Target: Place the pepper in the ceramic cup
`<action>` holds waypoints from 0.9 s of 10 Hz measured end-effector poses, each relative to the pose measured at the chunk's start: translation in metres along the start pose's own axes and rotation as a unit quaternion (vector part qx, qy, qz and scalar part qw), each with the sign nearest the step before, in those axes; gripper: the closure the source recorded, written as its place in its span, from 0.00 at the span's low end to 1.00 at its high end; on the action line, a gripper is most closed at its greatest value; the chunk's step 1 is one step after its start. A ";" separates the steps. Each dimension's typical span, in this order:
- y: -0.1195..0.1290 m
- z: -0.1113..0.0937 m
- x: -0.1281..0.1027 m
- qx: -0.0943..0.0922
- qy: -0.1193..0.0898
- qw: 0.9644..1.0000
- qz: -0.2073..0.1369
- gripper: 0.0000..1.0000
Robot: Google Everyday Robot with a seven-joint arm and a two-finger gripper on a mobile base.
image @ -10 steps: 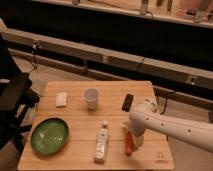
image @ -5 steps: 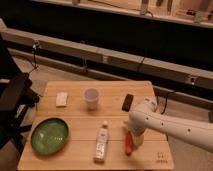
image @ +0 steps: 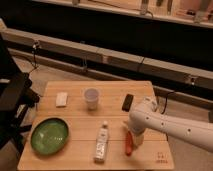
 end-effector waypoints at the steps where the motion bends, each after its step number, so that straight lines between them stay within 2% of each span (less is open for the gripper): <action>1: 0.005 0.002 -0.005 0.000 -0.008 1.000 -0.004 0.20; 5: 0.014 0.010 -0.022 -0.011 -0.023 0.999 -0.041 0.21; 6: 0.018 0.012 -0.024 -0.017 -0.026 0.998 -0.047 0.25; 9: 0.027 0.021 -0.037 -0.036 -0.027 0.996 -0.079 0.59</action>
